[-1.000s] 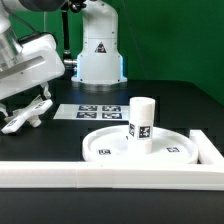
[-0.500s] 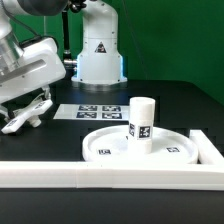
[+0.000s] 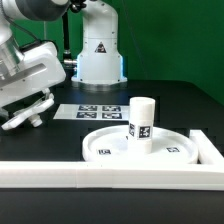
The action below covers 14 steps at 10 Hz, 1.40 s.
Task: Assemble round table
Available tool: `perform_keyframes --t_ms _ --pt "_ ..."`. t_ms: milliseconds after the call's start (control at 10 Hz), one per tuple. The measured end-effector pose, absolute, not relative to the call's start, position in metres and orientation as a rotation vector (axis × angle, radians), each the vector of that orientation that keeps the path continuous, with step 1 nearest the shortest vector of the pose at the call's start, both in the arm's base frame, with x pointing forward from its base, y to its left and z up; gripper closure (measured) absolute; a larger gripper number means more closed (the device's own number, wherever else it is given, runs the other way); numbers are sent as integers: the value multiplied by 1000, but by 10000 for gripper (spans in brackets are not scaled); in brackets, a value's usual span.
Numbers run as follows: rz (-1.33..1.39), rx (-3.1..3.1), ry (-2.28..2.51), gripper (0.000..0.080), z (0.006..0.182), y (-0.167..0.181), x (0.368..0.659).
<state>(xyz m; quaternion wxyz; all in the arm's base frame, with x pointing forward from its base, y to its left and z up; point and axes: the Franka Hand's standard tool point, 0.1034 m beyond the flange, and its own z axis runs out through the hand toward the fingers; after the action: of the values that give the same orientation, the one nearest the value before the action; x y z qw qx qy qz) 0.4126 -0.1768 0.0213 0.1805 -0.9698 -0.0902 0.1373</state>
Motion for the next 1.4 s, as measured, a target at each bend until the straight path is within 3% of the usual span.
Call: perform_keyframes --t_ms 100,200,300,400,800,1100,1400 --pt "388 -2740 -255 150 21 -177 413" --pt "388 -2740 -256 249 21 -177 413" --pt "387 -2740 -257 249 22 -177 413" --pt "386 -2740 -260 333 22 -177 413" --pt "391 -2749 -256 333 28 -161 416" --pt "375 -2808 -159 333 62 -114 422" --pt "374 -2866 -16 333 98 -38 439"
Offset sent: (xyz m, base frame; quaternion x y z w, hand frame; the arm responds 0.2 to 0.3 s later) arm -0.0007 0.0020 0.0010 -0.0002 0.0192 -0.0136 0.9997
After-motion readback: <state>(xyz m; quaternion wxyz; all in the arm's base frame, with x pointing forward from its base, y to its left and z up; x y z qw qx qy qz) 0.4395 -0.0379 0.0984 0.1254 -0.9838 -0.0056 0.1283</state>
